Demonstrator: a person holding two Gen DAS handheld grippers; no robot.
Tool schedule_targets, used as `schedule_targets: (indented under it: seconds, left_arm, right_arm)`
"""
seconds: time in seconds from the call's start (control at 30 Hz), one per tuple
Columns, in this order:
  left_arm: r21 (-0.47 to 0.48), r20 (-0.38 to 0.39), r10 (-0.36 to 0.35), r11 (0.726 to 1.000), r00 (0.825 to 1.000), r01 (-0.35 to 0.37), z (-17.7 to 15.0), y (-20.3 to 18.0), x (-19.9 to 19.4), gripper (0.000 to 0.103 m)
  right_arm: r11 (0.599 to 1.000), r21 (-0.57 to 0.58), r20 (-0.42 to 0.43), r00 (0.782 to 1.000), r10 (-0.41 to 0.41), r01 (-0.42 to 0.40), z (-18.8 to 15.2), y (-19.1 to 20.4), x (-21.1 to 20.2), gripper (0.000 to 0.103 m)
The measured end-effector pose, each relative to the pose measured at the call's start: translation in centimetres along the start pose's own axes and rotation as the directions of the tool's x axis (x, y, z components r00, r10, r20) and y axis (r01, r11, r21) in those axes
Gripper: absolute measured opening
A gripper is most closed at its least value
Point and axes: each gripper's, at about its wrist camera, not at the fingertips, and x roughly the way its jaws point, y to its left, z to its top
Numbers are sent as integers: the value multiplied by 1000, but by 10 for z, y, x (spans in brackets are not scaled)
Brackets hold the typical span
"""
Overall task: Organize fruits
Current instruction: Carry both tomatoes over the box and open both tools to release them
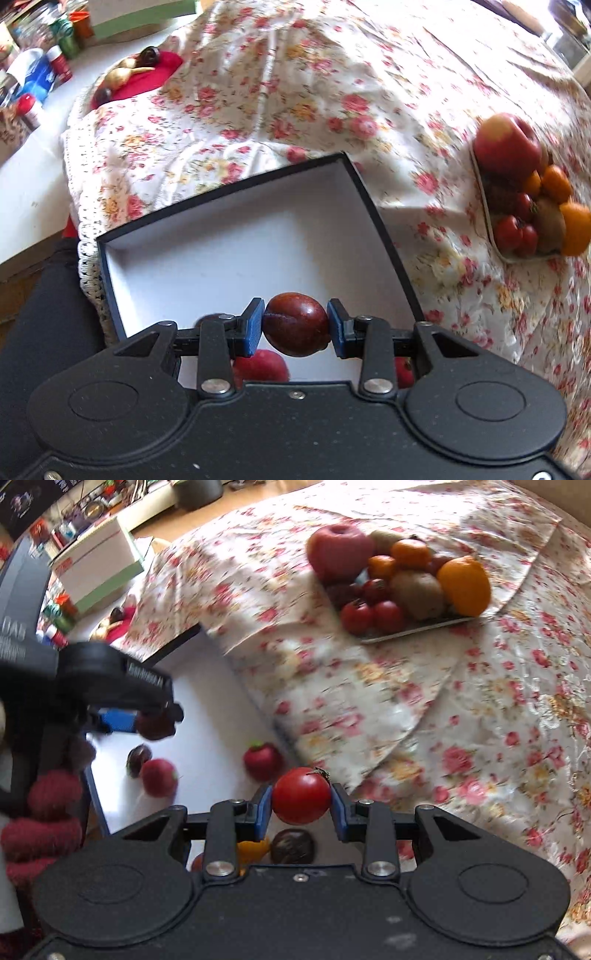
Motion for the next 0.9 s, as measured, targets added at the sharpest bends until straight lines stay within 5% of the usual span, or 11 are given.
schedule_targets:
  seconds: [0.5,0.73,0.9]
  left_arm:
    - [-55,-7,93,994,996,-93,11,15,7,44]
    - [-96,-52,19,995,998,-23,1,26,0,44]
    - [-129,-2,24,991,1000,-24,-11,39,-19,44]
  right_arm:
    - [998,-53,-70,997,-20,16,-3,39,38,35]
    - [999,-45,-77,997,-24,20,1,37,47,35]
    - [999,-39,-77,997,-21,18,6,36,51,35]
